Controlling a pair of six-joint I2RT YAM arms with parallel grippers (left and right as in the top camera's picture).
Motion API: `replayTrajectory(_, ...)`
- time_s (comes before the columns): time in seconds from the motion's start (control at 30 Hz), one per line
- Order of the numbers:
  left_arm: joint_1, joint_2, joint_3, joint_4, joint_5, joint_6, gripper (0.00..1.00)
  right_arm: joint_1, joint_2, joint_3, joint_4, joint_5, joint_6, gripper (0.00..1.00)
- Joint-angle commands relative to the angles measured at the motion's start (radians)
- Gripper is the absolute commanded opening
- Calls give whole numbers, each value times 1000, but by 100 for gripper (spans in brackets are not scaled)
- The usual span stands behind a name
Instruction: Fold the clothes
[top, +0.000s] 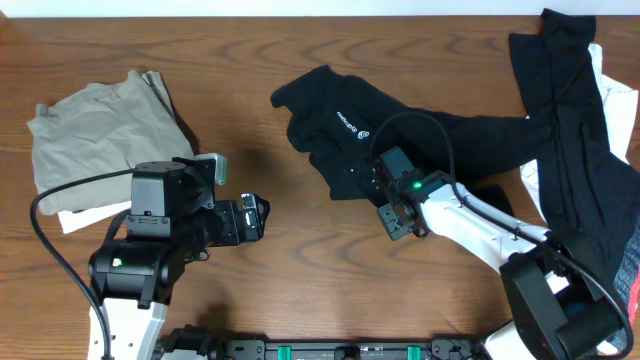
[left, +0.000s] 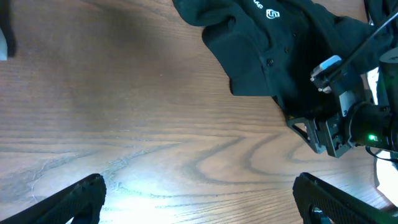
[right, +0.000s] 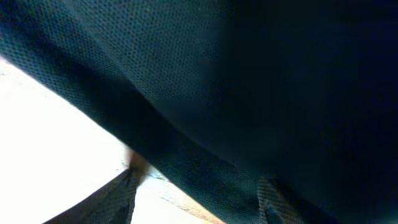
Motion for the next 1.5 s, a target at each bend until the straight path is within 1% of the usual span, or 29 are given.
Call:
replayTrajectory(0.0,-5,0,3,1,14,2,98,3,26,-49,-3,159,55,62)
replayTrajectory(0.13,-5,0,3,1,14,2,98,-14,26,-53,-11,183,78,61)
replayTrajectory(0.17,-5,0,3,1,14,2,98,-19,26,-54,-11,183,82,58)
replayTrajectory(0.23,-5,0,3,1,14,2,98,-25,26,-60,-11,176,89,48)
replayTrajectory(0.33,-5,0,3,1,14,2,98,-25,26,-72,-10,146,88,35)
replayTrajectory(0.37,-5,0,3,1,14,2,98,-25,26,-75,-10,129,88,26)
replayTrajectory(0.43,-5,0,3,1,14,2,98,-25,26,-78,-10,93,88,6)
replayTrajectory(0.47,-5,0,3,1,14,2,98,-23,26,-77,-10,65,88,1)
replayTrajectory(0.6,-5,0,3,1,14,2,98,16,23,-69,-5,-60,68,1)
replayTrajectory(0.7,-5,0,3,1,14,2,98,87,-3,-31,-30,-191,-10,1)
replayTrajectory(0.87,-5,0,3,2,13,2,98,237,-89,112,-129,-412,-171,1)
replayTrajectory(0.93,-5,0,3,2,13,2,98,284,-125,167,-138,-408,-183,1)
replayTrajectory(1.0,-5,0,3,2,13,2,98,309,-155,206,-130,-354,-167,1)
replayTrajectory(1.17,-5,0,3,1,13,2,98,306,-175,223,-130,-254,-100,1)
replayTrajectory(1.2,-5,0,3,1,13,2,98,304,-174,220,-139,-251,-100,4)
replayTrajectory(1.23,-5,0,3,1,13,2,98,301,-174,218,-146,-250,-100,20)
replayTrajectory(1.27,-5,0,3,1,13,2,98,298,-174,215,-156,-242,-100,27)
replayTrajectory(1.33,-5,0,3,0,14,2,98,293,-174,215,-179,-194,-65,31)
replayTrajectory(1.43,-5,0,3,-6,14,2,98,281,-175,215,-205,-79,12,32)
replayTrajectory(1.47,-5,0,3,-12,14,2,98,276,-178,215,-212,-49,34,35)
